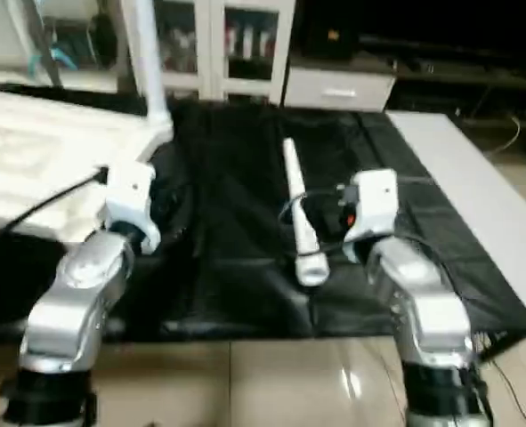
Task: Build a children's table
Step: Pick table leg
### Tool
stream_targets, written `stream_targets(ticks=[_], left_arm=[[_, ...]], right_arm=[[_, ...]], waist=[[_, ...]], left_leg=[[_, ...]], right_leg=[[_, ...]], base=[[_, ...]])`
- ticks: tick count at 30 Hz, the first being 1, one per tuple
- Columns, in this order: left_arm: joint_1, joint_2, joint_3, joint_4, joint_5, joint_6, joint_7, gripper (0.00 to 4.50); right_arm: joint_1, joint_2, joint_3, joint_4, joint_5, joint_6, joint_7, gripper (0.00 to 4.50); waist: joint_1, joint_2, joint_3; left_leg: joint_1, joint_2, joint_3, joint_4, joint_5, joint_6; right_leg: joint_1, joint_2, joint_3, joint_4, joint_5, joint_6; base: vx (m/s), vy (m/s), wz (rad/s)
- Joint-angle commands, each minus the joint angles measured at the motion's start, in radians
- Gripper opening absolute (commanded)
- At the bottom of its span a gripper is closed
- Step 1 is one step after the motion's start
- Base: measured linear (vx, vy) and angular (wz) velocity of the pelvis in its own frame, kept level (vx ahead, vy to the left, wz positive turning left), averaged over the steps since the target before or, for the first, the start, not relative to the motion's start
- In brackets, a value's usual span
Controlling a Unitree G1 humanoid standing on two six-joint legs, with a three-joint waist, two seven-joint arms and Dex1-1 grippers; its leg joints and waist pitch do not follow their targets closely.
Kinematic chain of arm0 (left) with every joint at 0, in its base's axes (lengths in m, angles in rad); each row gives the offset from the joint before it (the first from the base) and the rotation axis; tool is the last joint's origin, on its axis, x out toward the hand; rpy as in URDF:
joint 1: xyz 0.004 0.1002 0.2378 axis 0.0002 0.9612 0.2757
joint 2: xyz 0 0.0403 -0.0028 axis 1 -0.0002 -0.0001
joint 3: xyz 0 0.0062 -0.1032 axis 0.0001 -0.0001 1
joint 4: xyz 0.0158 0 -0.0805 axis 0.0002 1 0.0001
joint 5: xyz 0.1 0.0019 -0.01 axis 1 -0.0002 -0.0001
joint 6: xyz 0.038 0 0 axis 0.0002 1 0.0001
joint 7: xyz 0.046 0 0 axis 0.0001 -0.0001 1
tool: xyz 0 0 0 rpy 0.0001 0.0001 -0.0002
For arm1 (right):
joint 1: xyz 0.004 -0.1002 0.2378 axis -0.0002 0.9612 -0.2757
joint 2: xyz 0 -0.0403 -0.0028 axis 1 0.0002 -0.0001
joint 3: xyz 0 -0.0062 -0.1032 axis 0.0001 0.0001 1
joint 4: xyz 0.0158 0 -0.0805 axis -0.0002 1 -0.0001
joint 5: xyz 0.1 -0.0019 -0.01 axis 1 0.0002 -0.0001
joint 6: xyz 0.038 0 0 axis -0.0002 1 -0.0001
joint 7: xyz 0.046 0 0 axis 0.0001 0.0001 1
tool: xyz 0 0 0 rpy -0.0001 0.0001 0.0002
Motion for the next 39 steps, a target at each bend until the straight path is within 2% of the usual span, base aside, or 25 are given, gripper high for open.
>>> stream_targets(ticks=[1,4,6,8,9,11,12,13,14,15,16,17,18,19,20,22,23,28,29,33,35,36,37,38,39], left_arm=[[-0.001,0.006,-0.055,-0.025,-0.032,-0.010,-0.066,1.49],[0.004,0.053,-0.093,-0.036,-0.064,0.004,-0.155,1.49],[0.005,0.095,-0.118,-0.039,-0.093,0.029,-0.238,1.49],[0.005,0.113,-0.126,-0.041,-0.110,0.044,-0.278,1.49],[-0.001,0.150,-0.136,-0.040,-0.136,0.059,-0.348,1.49],[-0.014,0.209,-0.152,-0.043,-0.166,0.067,-0.433,1.49],[-0.015,0.211,-0.152,-0.043,-0.167,0.068,-0.436,1.49],[-0.027,0.246,-0.150,-0.052,-0.197,0.082,-0.486,1.49],[-0.034,0.254,-0.146,-0.053,-0.198,0.073,-0.492,1.49],[-0.044,0.250,-0.134,-0.049,-0.191,0.057,-0.469,1.49],[-0.052,0.224,-0.110,-0.044,-0.191,0.072,-0.424,1.49],[-0.055,0.206,-0.096,-0.041,-0.182,0.086,-0.382,1.49],[-0.055,0.206,-0.096,-0.041,-0.182,0.086,-0.382,1.49],[-0.046,0.159,-0.077,-0.035,-0.119,0.058,-0.259,1.49],[-0.040,0.148,-0.072,-0.037,-0.103,0.049,-0.226,1.49],[0.012,0.082,-0.045,-0.052,-0.097,-0.022,-0.137,1.49],[0.012,0.082,-0.045,-0.052,-0.097,-0.022,-0.137,1.49],[0.052,-0.021,0.005,-0.049,-0.105,0.033,0.007,1.49],[0.052,-0.021,0.005,-0.049,-0.105,0.033,0.007,1.49],[0.027,-0.019,0.002,-0.027,-0.094,0.003,0.007,1.49],[0.016,-0.016,-0.001,-0.016,-0.094,-0.007,0.007,1.49],[0.016,-0.015,-0.002,-0.016,-0.094,-0.004,0.012,1.49],[0.016,-0.015,-0.002,-0.016,-0.094,-0.002,0.014,1.49],[0.016,-0.016,-0.001,-0.018,-0.094,0.001,0.016,1.49],[0.015,-0.015,0.000,-0.017,-0.093,0.002,0.016,1.49]], right_arm=[[-0.028,-0.005,-0.042,0.039,0.015,0.030,-0.010,4.50],[-0.084,-0.009,-0.037,0.140,0.011,0.049,0.005,4.50],[-0.134,-0.018,-0.014,0.231,-0.006,0.041,0.025,4.50],[-0.158,-0.023,0.001,0.275,-0.020,0.029,0.033,4.50],[-0.211,-0.021,0.020,0.375,-0.026,0.010,0.069,4.50],[-0.287,-0.020,0.048,0.519,-0.056,-0.023,0.101,4.50],[-0.290,-0.020,0.048,0.525,-0.056,-0.024,0.102,4.50],[-0.345,-0.012,0.052,0.628,-0.065,-0.063,0.130,4.50],[-0.364,-0.011,0.056,0.661,-0.070,-0.088,0.140,4.50],[-0.385,-0.012,0.055,0.694,-0.073,-0.126,0.149,4.50],[-0.387,-0.009,0.042,0.687,-0.064,-0.140,0.142,4.50],[-0.383,-0.006,0.027,0.668,-0.052,-0.145,0.136,4.50],[-0.383,-0.006,0.027,0.668,-0.052,-0.145,0.136,4.50],[-0.335,-0.001,0.003,0.558,-0.031,-0.154,0.120,4.50],[-0.322,0.000,-0.002,0.533,-0.029,-0.168,0.119,4.50],[-0.220,0.010,0.002,0.358,-0.035,-0.201,0.090,4.50],[-0.220,0.010,0.002,0.358,-0.035,-0.201,0.090,4.50],[-0.011,0.047,0.020,0.081,-0.038,-0.152,0.049,4.50],[-0.011,0.047,0.020,0.081,-0.038,-0.152,0.049,4.50],[0.004,0.055,0.019,0.044,-0.040,-0.129,0.026,4.50],[0.005,0.059,0.016,0.026,-0.035,-0.117,0.014,4.50],[0.006,0.059,0.017,0.016,-0.037,-0.109,0.009,4.50],[0.006,0.059,0.017,0.014,-0.039,-0.107,0.008,4.50],[0.006,0.060,0.018,0.008,-0.042,-0.103,0.006,4.50],[0.002,0.062,0.017,0.009,-0.043,-0.100,0.005,4.50]], waist=[[-0.019,0.008,-0.031],[-0.030,0.011,-0.028],[-0.042,0.010,-0.038],[-0.052,0.007,-0.031],[-0.054,0.008,-0.029],[-0.065,0.008,-0.026],[-0.064,0.023,-0.023],[-0.032,0.027,-0.025],[-0.020,0.009,-0.019],[-0.026,-0.063,-0.031],[-0.004,-0.076,-0.043],[0.012,-0.071,-0.055],[0.030,-0.067,-0.067],[0.046,-0.038,-0.075],[0.050,-0.033,-0.069],[0.054,-0.034,-0.065],[0.056,-0.036,-0.068],[0.052,-0.007,-0.059],[0.052,-0.011,-0.060],[0.022,-0.007,-0.042],[0.008,-0.003,-0.034],[-0.006,0.001,-0.026],[-0.025,0.012,-0.014],[-0.031,0.019,-0.014],[-0.030,0.031,-0.024]], left_leg=[[0.041,0.068,-0.032,-0.139,-0.588,-0.078],[0.037,0.062,-0.037,-0.135,-0.609,-0.086],[0.010,0.070,-0.049,-0.149,-0.610,-0.089],[0.008,0.066,-0.044,-0.149,-0.617,-0.094],[0.014,0.061,-0.040,-0.140,-0.609,-0.089],[0.002,0.066,-0.043,-0.149,-0.643,-0.079],[-0.044,0.093,-0.043,-0.210,-0.720,-0.083],[-0.073,0.109,-0.019,-0.263,-0.770,-0.082],[-0.058,0.107,-0.001,-0.269,-0.747,-0.054],[0.024,0.036,0.018,-0.109,-0.498,-0.043],[0.039,0.014,0.018,0.036,-0.124,-0.020],[-0.007,0.023,0.005,0.013,-0.030,0.000],[-0.047,0.027,0.002,-0.023,0.025,0.013],[0.003,0.066,0.023,-0.085,0.120,0.029],[0.001,0.073,0.028,-0.094,0.076,0.036],[-0.010,0.081,0.041,-0.106,-0.102,0.011],[-0.011,0.081,0.044,-0.106,-0.101,0.007],[-0.016,0.085,0.038,-0.125,-0.186,-0.048],[-0.015,0.085,0.038,-0.127,-0.196,-0.051],[0.026,0.079,0.027,-0.137,-0.465,-0.068],[0.055,0.073,0.023,-0.136,-0.545,-0.053],[0.084,0.073,0.019,-0.131,-0.596,-0.043],[0.093,0.086,0.009,-0.141,-0.662,-0.040],[0.081,0.101,0.001,-0.158,-0.701,-0.042],[0.054,0.131,-0.013,-0.200,-0.746,-0.040]], right_leg=[[-0.002,-0.039,0.013,-0.086,-0.455,-0.071],[0.002,-0.047,-0.002,-0.109,-0.574,-0.024],[0.034,-0.057,-0.005,-0.087,-0.532,-0.021],[0.024,-0.060,-0.007,-0.096,-0.556,-0.031],[0.018,-0.064,-0.015,-0.108,-0.617,-0.027],[0.035,-0.061,-0.050,-0.107,-0.658,-0.002],[0.081,-0.041,-0.052,-0.012,-0.531,-0.020],[0.102,-0.021,-0.026,0.114,-0.249,-0.035],[0.073,-0.016,-0.002,0.117,-0.233,-0.032],[-0.035,-0.059,0.043,-0.050,-0.692,0.014],[-0.079,-0.141,0.081,-0.149,-1.095,0.074],[-0.021,-0.156,0.119,-0.124,-1.044,0.052],[0.027,-0.136,0.109,-0.076,-0.883,0.037],[-0.018,-0.044,0.059,-0.004,-0.268,-0.088],[-0.018,-0.033,0.051,-0.003,-0.165,-0.126],[-0.008,-0.032,0.051,-0.015,-0.161,-0.179],[-0.007,-0.029,0.051,-0.016,-0.157,-0.177],[-0.005,-0.024,0.049,-0.030,-0.212,-0.128],[-0.004,-0.024,0.048,-0.037,-0.225,-0.120],[-0.013,-0.021,0.027,-0.078,-0.541,-0.051],[-0.005,-0.015,-0.002,-0.109,-0.681,-0.014],[-0.006,-0.008,-0.028,-0.131,-0.727,-0.009],[0.010,0.000,-0.067,-0.137,-0.702,-0.001],[0.035,-0.002,-0.074,-0.116,-0.655,-0.003],[0.085,-0.017,-0.045,-0.030,-0.498,-0.026]], base=[[-0.097,0.024,0.11],[-0.063,0.012,0.06],[-0.060,0.013,-0.07],[-0.072,-0.003,-0.08],[-0.055,-0.019,-0.03],[0.000,0.000,0.00],[-0.089,-0.046,-0.03],[-0.066,-0.037,0.01],[-0.076,-0.108,0.20],[0.039,-0.178,0.19],[0.078,-0.229,0.13],[0.087,-0.158,-0.05],[0.043,-0.119,0.05],[-0.010,-0.107,0.20],[-0.010,-0.107,0.20],[-0.002,-0.028,0.07],[0.000,0.000,0.00],[0.000,0.000,0.00],[0.000,0.000,0.00],[0.000,0.000,0.00],[0.000,0.000,0.00],[0.000,0.000,0.00],[0.020,0.038,-0.21],[0.020,0.038,-0.21],[0.023,0.029,-0.25]])
